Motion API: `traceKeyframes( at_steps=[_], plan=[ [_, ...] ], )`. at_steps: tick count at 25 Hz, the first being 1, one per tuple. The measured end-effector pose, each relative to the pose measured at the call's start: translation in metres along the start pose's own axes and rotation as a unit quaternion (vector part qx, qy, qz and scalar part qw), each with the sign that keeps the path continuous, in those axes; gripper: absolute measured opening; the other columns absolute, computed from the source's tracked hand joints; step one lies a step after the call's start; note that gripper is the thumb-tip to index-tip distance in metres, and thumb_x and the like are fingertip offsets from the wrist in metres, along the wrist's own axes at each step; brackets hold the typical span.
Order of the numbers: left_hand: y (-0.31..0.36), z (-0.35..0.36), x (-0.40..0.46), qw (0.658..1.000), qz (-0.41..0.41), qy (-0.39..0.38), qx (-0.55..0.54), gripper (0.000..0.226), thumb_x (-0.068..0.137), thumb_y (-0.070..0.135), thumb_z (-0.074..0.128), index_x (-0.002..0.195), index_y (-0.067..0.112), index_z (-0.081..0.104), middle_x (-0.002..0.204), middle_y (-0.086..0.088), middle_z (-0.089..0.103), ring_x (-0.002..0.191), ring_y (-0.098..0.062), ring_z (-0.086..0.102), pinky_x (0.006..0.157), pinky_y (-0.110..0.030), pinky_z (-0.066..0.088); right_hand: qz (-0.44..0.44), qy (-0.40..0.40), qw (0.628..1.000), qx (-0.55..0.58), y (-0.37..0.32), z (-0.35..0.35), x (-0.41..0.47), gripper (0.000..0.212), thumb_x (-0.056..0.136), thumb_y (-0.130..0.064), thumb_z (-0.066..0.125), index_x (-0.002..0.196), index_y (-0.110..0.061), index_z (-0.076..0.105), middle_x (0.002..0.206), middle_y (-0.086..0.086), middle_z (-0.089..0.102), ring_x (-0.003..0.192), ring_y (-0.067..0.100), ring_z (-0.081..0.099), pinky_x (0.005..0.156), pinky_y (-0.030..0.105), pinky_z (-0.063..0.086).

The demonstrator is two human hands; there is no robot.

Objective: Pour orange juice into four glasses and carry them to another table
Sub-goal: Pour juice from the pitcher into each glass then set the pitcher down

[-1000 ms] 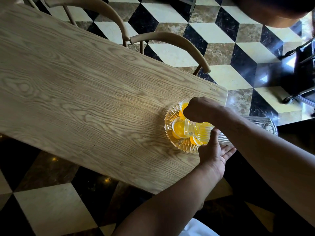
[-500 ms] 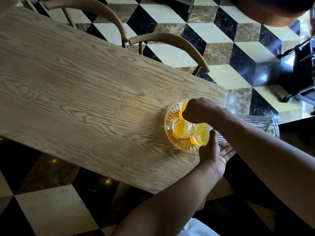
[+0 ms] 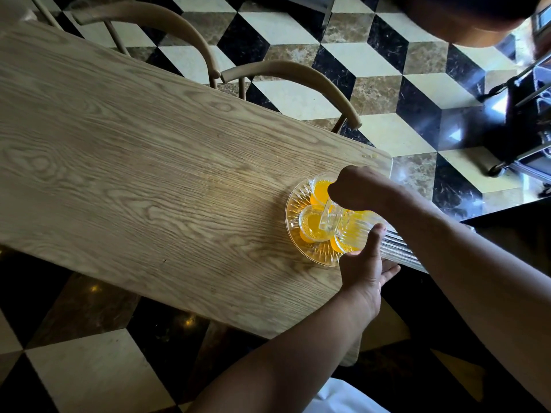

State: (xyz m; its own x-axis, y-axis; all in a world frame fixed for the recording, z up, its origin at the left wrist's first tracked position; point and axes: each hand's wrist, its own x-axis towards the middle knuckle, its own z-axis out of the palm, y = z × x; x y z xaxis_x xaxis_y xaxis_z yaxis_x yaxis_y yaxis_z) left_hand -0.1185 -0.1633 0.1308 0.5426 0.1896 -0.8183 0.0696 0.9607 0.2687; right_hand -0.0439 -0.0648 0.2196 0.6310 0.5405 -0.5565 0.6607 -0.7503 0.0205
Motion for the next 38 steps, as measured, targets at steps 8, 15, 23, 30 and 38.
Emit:
traceKeyframes(
  at_steps=[8,15,23,30,38],
  plan=[
    [0.007,-0.025,-0.016,0.966,0.082,0.051,0.239,0.089,0.033,0.093,0.078,0.067,0.018,0.045,0.064,-0.001,0.043,0.067,-0.017,0.043,0.069,-0.046,0.057,0.094,0.031,0.954,0.283,0.036,0.001,-0.012,0.038,0.095,-0.026,0.053,0.086,0.009,0.065,0.074,0.020,0.060,0.065,0.027,0.048,0.056,0.035,0.035],
    [0.026,-0.058,-0.043,0.913,0.185,0.074,0.357,0.096,0.062,0.072,0.086,0.124,0.006,0.056,0.085,0.013,0.051,0.076,-0.007,0.053,0.074,-0.024,0.047,0.072,0.073,0.856,0.506,0.032,-0.001,-0.063,0.040,0.097,-0.029,0.052,0.059,-0.016,0.049,0.045,-0.001,0.044,0.043,0.016,0.035,0.050,0.027,0.025],
    [0.089,-0.120,-0.068,0.863,0.294,0.114,0.394,0.056,0.075,0.021,0.093,0.116,0.015,0.055,0.090,0.020,0.058,0.071,0.027,0.059,0.064,-0.002,0.045,0.008,0.042,0.737,0.675,-0.036,0.013,-0.077,0.041,0.103,-0.031,0.052,0.065,-0.018,0.046,0.045,-0.006,0.046,0.045,0.014,0.035,0.045,0.024,0.026],
    [0.159,-0.177,-0.054,0.775,0.336,0.138,0.517,0.093,0.056,0.058,0.094,0.133,0.025,0.052,0.121,0.006,0.064,0.107,-0.014,0.066,0.093,-0.030,0.056,-0.044,0.064,0.749,0.658,-0.101,0.027,-0.064,0.048,0.092,-0.041,0.052,0.050,-0.018,0.060,0.054,0.000,0.056,0.054,0.018,0.046,0.057,0.037,0.035],
    [0.250,-0.182,-0.011,0.769,0.315,0.015,0.557,0.100,0.048,0.045,0.093,0.135,0.022,0.051,0.129,0.000,0.069,0.123,-0.014,0.066,0.113,-0.040,0.049,-0.090,0.107,0.691,0.709,-0.120,0.045,-0.044,0.034,0.101,-0.024,0.056,0.076,-0.009,0.075,0.065,-0.001,0.070,0.057,0.002,0.059,0.057,0.015,0.043]
  ],
)
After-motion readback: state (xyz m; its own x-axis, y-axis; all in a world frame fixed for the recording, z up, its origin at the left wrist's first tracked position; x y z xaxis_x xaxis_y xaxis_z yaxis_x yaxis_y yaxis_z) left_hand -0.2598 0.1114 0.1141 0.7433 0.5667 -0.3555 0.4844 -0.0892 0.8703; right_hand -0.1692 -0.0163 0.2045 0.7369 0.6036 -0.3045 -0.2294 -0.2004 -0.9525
